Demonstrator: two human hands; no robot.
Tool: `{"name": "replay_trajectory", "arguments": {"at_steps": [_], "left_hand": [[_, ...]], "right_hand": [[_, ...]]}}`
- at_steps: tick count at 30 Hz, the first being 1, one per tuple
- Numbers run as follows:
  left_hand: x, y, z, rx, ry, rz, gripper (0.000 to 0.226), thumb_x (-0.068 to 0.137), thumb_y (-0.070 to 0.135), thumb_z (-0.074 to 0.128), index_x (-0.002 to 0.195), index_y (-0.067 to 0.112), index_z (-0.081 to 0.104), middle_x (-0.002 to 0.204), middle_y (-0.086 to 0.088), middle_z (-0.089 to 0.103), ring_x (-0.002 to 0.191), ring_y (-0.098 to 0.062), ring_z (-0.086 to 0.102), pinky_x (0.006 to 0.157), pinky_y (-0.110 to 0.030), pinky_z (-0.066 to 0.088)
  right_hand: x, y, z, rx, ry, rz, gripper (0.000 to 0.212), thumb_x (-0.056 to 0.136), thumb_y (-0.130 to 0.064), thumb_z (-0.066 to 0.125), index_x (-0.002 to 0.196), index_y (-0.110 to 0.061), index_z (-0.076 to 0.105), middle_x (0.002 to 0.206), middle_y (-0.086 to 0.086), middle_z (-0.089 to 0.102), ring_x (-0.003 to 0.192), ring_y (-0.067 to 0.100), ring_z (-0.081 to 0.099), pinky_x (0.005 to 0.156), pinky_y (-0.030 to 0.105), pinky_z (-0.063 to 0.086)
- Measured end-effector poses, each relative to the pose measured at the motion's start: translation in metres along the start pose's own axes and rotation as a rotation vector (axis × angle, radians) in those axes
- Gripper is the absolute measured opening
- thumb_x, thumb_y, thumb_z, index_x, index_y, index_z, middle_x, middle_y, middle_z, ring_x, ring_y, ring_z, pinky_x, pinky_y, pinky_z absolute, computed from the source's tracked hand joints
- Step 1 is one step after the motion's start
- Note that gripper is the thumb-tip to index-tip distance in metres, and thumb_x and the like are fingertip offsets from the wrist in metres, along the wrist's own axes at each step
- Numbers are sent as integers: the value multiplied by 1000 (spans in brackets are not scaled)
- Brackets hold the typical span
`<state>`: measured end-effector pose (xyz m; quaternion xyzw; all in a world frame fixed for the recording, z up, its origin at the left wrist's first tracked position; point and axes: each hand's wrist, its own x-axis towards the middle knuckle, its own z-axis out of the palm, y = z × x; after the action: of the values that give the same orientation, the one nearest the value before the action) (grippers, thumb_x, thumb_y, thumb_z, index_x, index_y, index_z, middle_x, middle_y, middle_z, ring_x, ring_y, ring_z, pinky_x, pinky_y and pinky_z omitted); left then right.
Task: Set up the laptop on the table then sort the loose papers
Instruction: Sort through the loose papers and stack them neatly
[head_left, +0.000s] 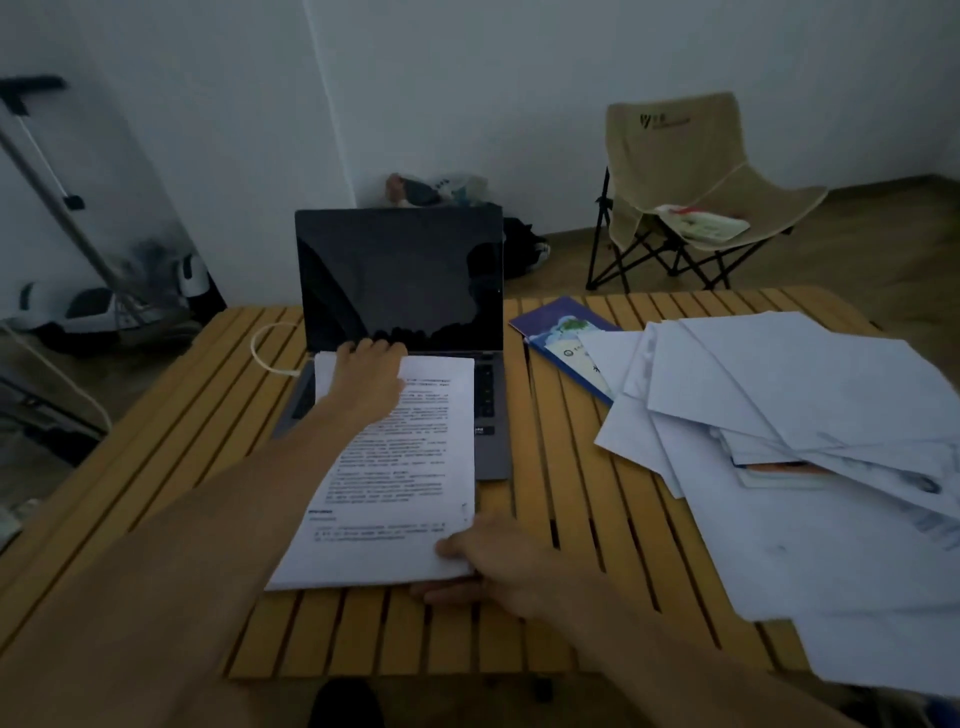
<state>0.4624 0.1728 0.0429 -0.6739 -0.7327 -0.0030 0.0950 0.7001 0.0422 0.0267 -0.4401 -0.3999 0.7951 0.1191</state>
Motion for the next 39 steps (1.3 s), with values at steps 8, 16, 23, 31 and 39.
{"name": "replay_trajectory", "arguments": {"at_steps": [8,16,23,31,39], "left_hand": [[-25,83,-31,-243,85,-1,66,87,33,65,146,21,37,145,-8,38,135,-33,35,119,-52,11],[-45,266,-59,-563,79,202,53,84,28,65,134,16,52,138,-9,50,123,-28,49,102,-39,41],[-18,428,-55,-514,-91,484,67,86,47,66,141,14,48,148,-6,44,134,-25,43,109,-34,35],[-16,441,-43,-411,-64,486,37,95,39,56,119,12,62,122,-11,63,112,-30,57,91,-40,47],[-17,446,-54,-221,-14,569,20,99,18,45,113,6,53,109,-18,63,96,-34,61,73,-37,44]], "right_hand": [[-9,9,-19,-391,103,-1,16,85,-34,67,97,-25,62,117,9,70,107,27,67,96,44,55],[-122,-17,-180,-726,850,-301,19,88,-17,55,85,-5,69,82,13,73,79,28,71,73,38,61],[-171,-17,-326,-747,1220,-201,40,94,-12,50,134,-10,54,139,11,54,127,31,52,104,39,46],[-169,9,-350,-873,1152,-248,19,92,-10,51,110,-8,56,122,9,57,115,29,55,86,30,40],[-167,30,-355,-1068,1000,-169,57,103,-25,37,156,-8,22,165,8,16,152,26,12,124,42,11]]}}
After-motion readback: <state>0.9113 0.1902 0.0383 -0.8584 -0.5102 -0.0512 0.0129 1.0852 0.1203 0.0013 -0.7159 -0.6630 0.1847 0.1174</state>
